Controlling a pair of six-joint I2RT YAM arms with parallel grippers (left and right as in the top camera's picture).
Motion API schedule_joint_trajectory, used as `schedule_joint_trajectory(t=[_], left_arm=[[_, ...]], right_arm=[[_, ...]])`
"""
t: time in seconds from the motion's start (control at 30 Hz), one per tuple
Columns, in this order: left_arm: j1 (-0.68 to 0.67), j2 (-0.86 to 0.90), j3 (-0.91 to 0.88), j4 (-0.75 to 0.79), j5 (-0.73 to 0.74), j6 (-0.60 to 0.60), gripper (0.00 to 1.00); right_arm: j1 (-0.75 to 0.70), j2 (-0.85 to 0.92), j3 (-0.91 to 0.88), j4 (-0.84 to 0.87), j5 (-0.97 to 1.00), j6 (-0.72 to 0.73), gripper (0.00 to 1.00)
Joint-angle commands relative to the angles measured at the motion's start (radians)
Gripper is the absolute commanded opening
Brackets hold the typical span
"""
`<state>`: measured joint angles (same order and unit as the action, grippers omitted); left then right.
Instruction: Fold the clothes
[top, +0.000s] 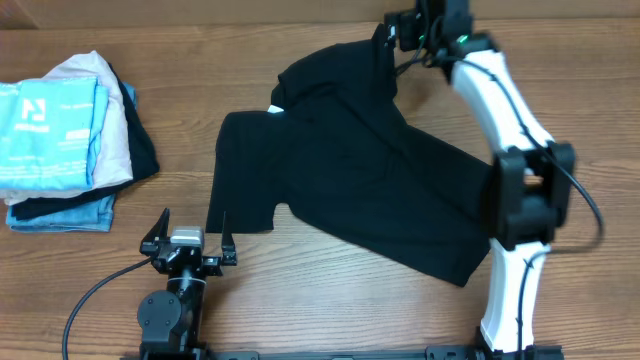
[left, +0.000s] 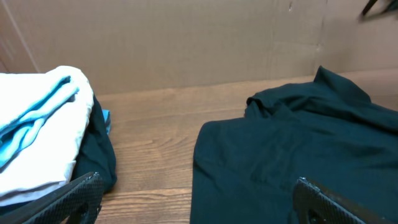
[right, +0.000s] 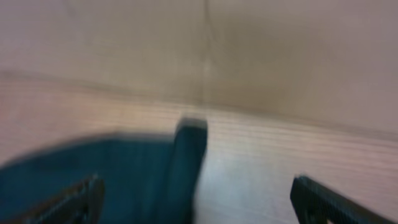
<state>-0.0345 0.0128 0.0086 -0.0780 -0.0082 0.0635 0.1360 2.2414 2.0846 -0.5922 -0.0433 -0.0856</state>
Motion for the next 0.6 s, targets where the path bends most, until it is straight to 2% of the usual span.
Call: schedule_joint_trajectory(t=[0.0, 0.13, 0.2, 0.23, 0.27, 0.3, 0.33, 0.43, 0.57], left_arm=[[0.009, -0.008, -0.004, 0.001, 0.005, 0.026, 1.0], [0.009, -0.008, -0.004, 0.001, 0.005, 0.027, 1.0], [0.009, -0.008, -0.004, 0.001, 0.005, 0.026, 1.0], [0.009, -0.008, -0.004, 0.001, 0.005, 0.027, 1.0], [0.009, -0.008, -0.004, 0.001, 0.005, 0.027, 1.0], [0.009, -0.008, -0.004, 0.001, 0.005, 0.026, 1.0], [0.009, -0.008, -0.004, 0.001, 0.005, 0.027, 1.0], [0.009, -0.008, -0.004, 0.001, 0.005, 0.027, 1.0], [0.009, -0.008, -0.004, 0.001, 0.005, 0.026, 1.0]], right_arm=[[-0.067, -0.174, 0.058, -0.262, 0.013, 0.012, 1.0], [-0.193, -0.226, 0.056, -0.724, -0.002, 0.01, 1.0], [-0.232, -0.225, 0.029, -0.826, -0.01, 0.01, 1.0], [-0.246, -0.225, 0.005, -0.856, -0.013, 0.01, 0.96], [-0.253, -0.225, -0.026, -0.877, -0.029, 0.003, 0.86], [-0.253, -0.225, -0.052, -0.887, -0.029, 0.003, 0.6], [-0.253, -0.225, -0.085, -0.897, -0.029, 0.003, 0.52], [-0.233, -0.225, -0.215, -0.902, -0.048, -0.001, 0.4], [-0.231, -0.225, -0.404, -0.879, -0.048, -0.001, 0.41]])
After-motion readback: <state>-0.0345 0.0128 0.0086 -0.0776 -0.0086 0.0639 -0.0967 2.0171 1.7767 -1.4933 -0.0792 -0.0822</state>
